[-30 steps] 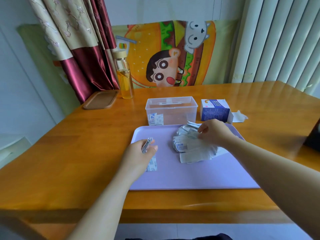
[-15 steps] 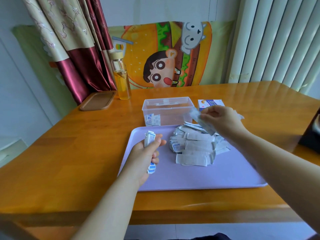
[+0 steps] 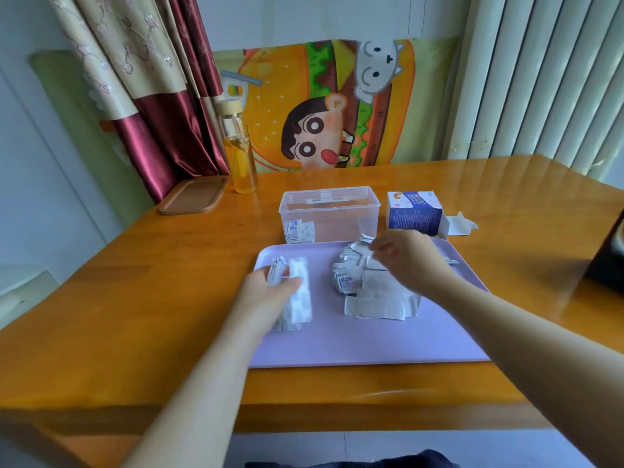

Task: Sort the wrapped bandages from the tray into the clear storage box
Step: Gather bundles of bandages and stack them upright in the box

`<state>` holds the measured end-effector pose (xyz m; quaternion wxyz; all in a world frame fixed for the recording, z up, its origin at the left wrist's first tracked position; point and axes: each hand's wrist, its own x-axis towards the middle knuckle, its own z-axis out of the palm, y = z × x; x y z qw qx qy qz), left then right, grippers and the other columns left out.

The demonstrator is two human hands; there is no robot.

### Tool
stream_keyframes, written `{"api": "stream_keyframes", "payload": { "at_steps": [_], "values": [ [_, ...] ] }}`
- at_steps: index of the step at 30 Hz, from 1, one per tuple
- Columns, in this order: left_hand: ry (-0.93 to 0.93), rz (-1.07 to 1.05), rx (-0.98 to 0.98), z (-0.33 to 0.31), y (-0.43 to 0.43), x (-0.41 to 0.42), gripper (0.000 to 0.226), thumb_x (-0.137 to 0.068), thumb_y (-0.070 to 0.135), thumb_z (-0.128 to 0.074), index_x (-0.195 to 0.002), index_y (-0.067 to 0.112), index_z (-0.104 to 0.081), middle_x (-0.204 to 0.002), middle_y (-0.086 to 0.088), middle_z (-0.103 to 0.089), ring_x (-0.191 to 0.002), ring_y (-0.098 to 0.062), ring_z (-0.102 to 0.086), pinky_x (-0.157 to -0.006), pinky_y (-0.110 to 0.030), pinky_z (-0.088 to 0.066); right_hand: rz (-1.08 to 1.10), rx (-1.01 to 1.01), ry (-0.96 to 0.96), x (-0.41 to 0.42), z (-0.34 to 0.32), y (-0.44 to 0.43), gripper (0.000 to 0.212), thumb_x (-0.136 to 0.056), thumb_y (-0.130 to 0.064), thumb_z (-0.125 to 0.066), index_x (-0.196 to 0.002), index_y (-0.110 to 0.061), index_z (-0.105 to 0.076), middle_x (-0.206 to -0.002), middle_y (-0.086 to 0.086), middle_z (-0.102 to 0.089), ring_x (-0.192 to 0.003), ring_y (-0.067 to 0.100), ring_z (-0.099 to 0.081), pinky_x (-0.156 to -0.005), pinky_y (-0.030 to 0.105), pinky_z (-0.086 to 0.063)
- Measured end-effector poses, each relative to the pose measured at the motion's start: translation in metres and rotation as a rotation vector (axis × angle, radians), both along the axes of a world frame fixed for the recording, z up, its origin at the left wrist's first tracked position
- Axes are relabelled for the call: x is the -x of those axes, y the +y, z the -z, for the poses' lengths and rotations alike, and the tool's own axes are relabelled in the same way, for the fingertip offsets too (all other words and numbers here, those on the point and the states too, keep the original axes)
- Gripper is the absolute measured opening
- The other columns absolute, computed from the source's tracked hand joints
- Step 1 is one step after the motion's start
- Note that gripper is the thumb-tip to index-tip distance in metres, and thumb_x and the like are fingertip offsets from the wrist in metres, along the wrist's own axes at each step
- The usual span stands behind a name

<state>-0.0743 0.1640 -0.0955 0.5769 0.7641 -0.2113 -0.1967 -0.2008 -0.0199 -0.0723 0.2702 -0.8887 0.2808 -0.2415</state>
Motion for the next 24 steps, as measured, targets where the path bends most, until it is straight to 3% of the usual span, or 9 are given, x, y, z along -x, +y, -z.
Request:
{"api": "stream_keyframes", "payload": {
  "at_steps": [2,5,8,10,13,17,20,22,24],
  "values": [
    [-0.209,-0.012,-0.203,0.003,0.010,-0.016,0.006,-0.086,0.016,-0.065,-0.090,0.014,-0.060,-0.074,0.002,-0.058,-0.066,-0.015,-0.053,-0.056,-0.024,-0.038,0.067,0.174,0.175,0.001,0.006,-0.022,0.021,-0.090,-0.019,-0.055,-0.107,-0.018,-0.069,-0.102,-0.001,-0.070,-0.093,0.021,-0.063,-0.079,0.033,-0.053],
    [-0.310,-0.017,-0.336,0.011,0.012,-0.023,0.028,-0.085,0.015,-0.066,-0.111,0.008,-0.059,-0.086,-0.002,-0.059,-0.071,-0.016,-0.053,-0.056,-0.025,-0.036,0.047,0.255,0.417,-0.002,0.017,-0.034,0.030,-0.087,-0.033,-0.059,-0.115,-0.022,-0.063,-0.112,0.004,-0.066,-0.098,0.025,-0.060,-0.080,0.037,-0.052],
    [-0.432,-0.048,-0.405,0.014,0.007,-0.018,0.044,-0.086,0.019,-0.066,-0.127,0.010,-0.051,-0.116,-0.007,-0.056,-0.086,-0.018,-0.052,-0.066,-0.024,-0.037,0.045,0.264,0.481,-0.006,0.022,-0.037,0.046,-0.082,-0.044,-0.064,-0.123,-0.024,-0.058,-0.119,0.004,-0.060,-0.104,0.024,-0.056,-0.083,0.035,-0.049],
    [-0.486,-0.082,-0.406,0.013,0.007,-0.016,0.047,-0.087,0.021,-0.065,-0.131,0.012,-0.048,-0.124,-0.007,-0.050,-0.092,-0.015,-0.049,-0.071,-0.023,-0.036,0.047,0.221,0.460,-0.006,0.020,-0.038,0.042,-0.081,-0.041,-0.066,-0.118,-0.023,-0.060,-0.110,0.003,-0.062,-0.094,0.021,-0.056,-0.079,0.034,-0.050],
    [-0.487,-0.089,-0.350,0.013,0.009,-0.015,0.045,-0.087,0.021,-0.064,-0.130,0.013,-0.050,-0.123,-0.006,-0.051,-0.102,-0.020,-0.053,-0.074,-0.024,-0.039,0.053,0.208,0.473,-0.006,0.015,-0.038,0.031,-0.084,-0.035,-0.064,-0.110,-0.018,-0.063,-0.088,0.000,-0.060,-0.079,0.020,-0.056,-0.069,0.033,-0.049],
    [-0.482,-0.097,-0.272,0.008,0.010,-0.011,0.038,-0.088,0.019,-0.063,-0.125,0.012,-0.055,-0.118,-0.005,-0.058,-0.097,-0.021,-0.056,-0.072,-0.024,-0.040,0.016,0.226,0.496,-0.006,0.015,-0.040,0.036,-0.080,-0.041,-0.067,-0.110,-0.022,-0.064,-0.097,0.000,-0.065,-0.085,0.020,-0.059,-0.075,0.033,-0.051],
    [-0.495,-0.106,-0.205,0.003,0.009,-0.006,0.030,-0.089,0.017,-0.061,-0.118,0.011,-0.058,-0.110,0.002,-0.060,-0.090,-0.010,-0.052,-0.062,-0.016,-0.036,0.056,0.234,0.423,-0.006,0.015,-0.043,0.014,-0.083,-0.027,-0.065,-0.084,-0.014,-0.063,-0.081,0.004,-0.064,-0.073,0.023,-0.056,-0.060,0.030,-0.042],
    [-0.472,-0.103,-0.147,0.000,0.009,-0.005,0.020,-0.090,0.016,-0.059,-0.109,0.011,-0.060,-0.102,0.011,-0.058,-0.082,-0.004,-0.053,-0.054,-0.007,-0.035,0.083,0.175,0.323,-0.004,0.012,-0.047,0.023,-0.085,-0.022,-0.062,-0.065,-0.012,-0.054,-0.066,0.005,-0.057,-0.061,0.022,-0.049,-0.052,0.029,-0.034],
    [-0.406,-0.091,-0.102,-0.004,0.008,-0.004,0.013,-0.091,0.016,-0.058,-0.102,0.013,-0.061,-0.092,0.016,-0.056,-0.073,-0.002,-0.053,-0.053,-0.008,-0.038,0.076,0.086,0.185,0.001,0.005,-0.051,0.027,-0.087,-0.022,-0.060,-0.065,-0.006,-0.059,-0.059,0.005,-0.054,-0.052,0.017,-0.044,-0.050,0.028,-0.031]
  ]
}}
